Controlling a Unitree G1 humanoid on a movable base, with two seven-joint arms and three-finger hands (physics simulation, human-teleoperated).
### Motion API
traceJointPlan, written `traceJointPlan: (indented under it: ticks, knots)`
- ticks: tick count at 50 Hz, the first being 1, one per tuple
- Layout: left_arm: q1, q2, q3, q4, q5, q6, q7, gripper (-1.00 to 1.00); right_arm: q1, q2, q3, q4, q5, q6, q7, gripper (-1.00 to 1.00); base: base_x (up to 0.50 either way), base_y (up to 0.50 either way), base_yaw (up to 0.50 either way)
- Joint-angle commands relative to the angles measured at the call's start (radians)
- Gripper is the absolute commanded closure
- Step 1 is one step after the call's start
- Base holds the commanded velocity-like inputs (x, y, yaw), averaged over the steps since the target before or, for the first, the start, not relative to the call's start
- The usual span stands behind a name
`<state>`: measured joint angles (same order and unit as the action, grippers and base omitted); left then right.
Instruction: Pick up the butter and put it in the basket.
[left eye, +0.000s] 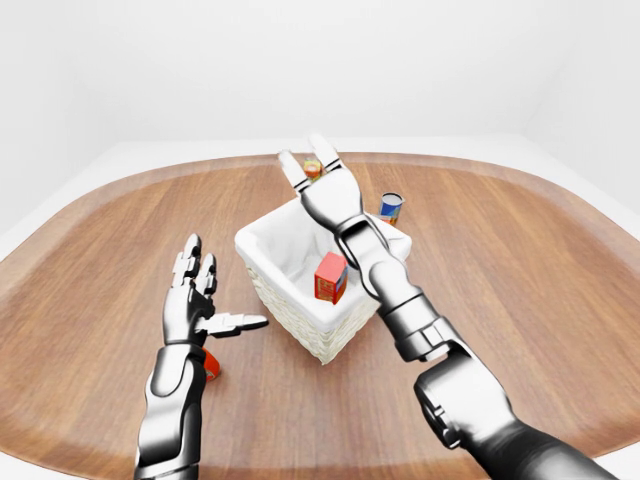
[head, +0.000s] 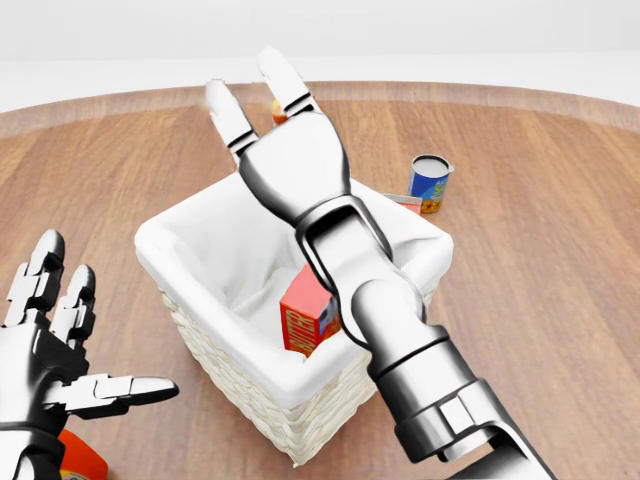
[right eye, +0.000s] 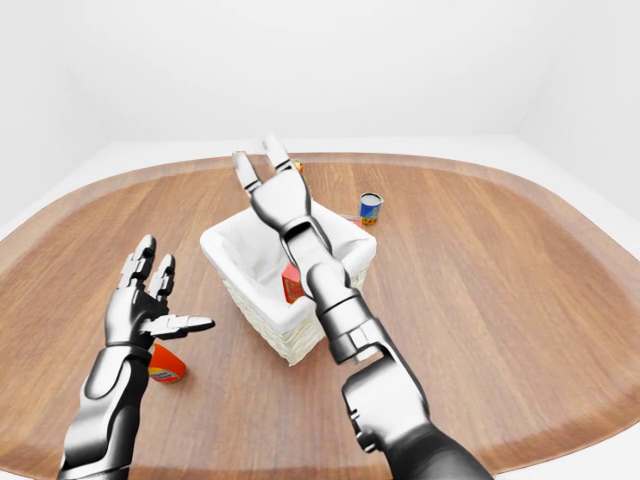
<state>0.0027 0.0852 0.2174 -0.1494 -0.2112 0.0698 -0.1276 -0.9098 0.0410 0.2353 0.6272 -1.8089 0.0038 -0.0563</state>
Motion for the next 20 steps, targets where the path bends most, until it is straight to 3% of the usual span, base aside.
traceJointPlan:
  ticks: [1, 3, 9, 14, 16, 20]
  knots:
    - [0.015, -0.008, -0.008, -0.037, 0.011, 0.012, 0.001, -1.0, 0.227, -0.054, -0.198, -0.75, 0.361, 0.046, 0.343, -1.0, 0.0, 0.0, 0.0]
    - [0.018, -0.01, -0.01, -0.048, 0.014, 0.017, 0.002, -1.0, 0.286, -0.063, -0.209, -0.862, 0.451, 0.083, 0.401, -1.0, 0.0, 0.0, 0.0]
    - [0.023, -0.011, -0.005, -0.081, 0.013, 0.017, 0.0, -1.0, 0.452, -0.086, -0.272, -1.124, 0.779, 0.083, 0.503, -1.0, 0.0, 0.0, 0.0]
    - [0.028, -0.013, 0.0, -0.104, 0.011, 0.017, -0.001, -1.0, 0.59, -0.116, -0.316, -1.21, 1.014, 0.083, 0.422, -1.0, 0.0, 0.0, 0.0]
    - [0.032, -0.013, 0.003, -0.119, 0.009, 0.017, -0.002, -1.0, 0.659, -0.11, -0.347, -1.251, 1.171, 0.083, 0.41, -1.0, 0.0, 0.0, 0.0]
    - [0.031, -0.014, 0.007, -0.128, 0.008, 0.017, -0.001, -1.0, 0.762, -0.131, -0.37, -1.236, 1.323, 0.083, 0.345, -1.0, 0.0, 0.0, 0.0]
